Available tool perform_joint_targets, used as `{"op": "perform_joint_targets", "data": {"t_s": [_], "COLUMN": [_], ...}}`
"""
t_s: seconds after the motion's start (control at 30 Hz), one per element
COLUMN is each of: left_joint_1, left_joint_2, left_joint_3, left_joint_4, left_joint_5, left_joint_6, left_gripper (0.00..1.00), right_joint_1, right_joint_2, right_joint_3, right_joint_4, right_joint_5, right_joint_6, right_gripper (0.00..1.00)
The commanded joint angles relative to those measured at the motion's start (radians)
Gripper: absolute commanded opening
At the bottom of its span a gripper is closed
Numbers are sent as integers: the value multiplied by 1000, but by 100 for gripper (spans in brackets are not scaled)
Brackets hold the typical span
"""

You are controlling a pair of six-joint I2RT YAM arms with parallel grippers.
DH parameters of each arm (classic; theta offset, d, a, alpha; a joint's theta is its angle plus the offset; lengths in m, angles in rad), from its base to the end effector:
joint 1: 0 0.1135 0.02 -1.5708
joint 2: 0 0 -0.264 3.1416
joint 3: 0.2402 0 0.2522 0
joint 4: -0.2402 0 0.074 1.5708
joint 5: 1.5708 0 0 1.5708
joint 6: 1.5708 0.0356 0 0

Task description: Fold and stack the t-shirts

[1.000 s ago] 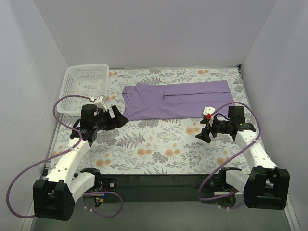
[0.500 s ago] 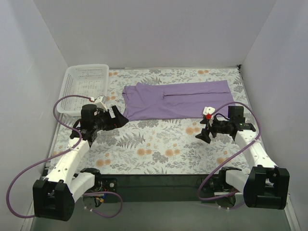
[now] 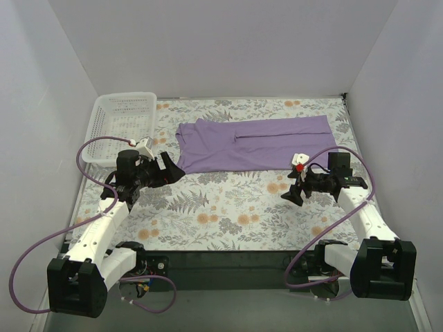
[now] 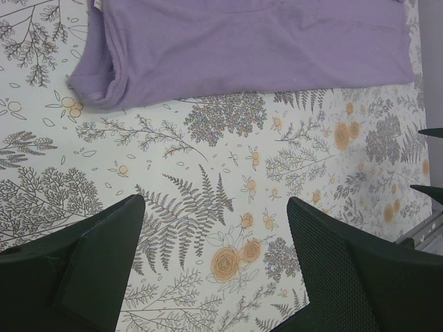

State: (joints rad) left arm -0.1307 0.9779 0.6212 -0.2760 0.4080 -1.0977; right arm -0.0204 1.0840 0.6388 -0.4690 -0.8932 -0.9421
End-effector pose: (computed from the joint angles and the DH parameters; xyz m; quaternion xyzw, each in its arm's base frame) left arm 0.2054 -0.0412 0.2400 -0.3250 0.8160 -0.4028 0.2576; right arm 0.2027 0.0236 0.2192 -0.5044 0.7028 0.2278 0.4470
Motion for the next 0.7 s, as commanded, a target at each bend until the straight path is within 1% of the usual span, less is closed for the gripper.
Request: {"op": "perform_joint_targets", "data": {"t_s": [0.0,0.1,0.17,0.23,0.27,0.4,0.5,0.67], "left_joint_1": [3,3,3,3,3,3,2,-7], "left_joint_2": [-12,-5,4,30,36,48,50,62], "left_joint_3": [-8,-12,-24,-26,-28,-66,-86,-117], "left_joint_4": [15,21,29,29,32,69,90,110], "left_joint_5": [12,28,40,63,75,98,83,42], "left_joint_6": [2,-11,-48,-70,-88,-189,-231,-283], "left_gripper": [83,83,82,78,78,76,75,75], "right_joint_1": [-6,-6,10,19,49,94,141,218], "right_joint_2": [4,19,40,82,94,155,181,215], "right_joint_3": [-11,-13,-4,27,36,74,88,102], "right_joint_4": [13,15,16,18,18,50,89,134], "right_joint_5": [-26,-12,17,80,98,216,307,384], "right_joint_6": [-4,-26,-60,-73,-93,-119,-123,-107], "right_gripper": [88,88,88,87,87,86,86,86]}}
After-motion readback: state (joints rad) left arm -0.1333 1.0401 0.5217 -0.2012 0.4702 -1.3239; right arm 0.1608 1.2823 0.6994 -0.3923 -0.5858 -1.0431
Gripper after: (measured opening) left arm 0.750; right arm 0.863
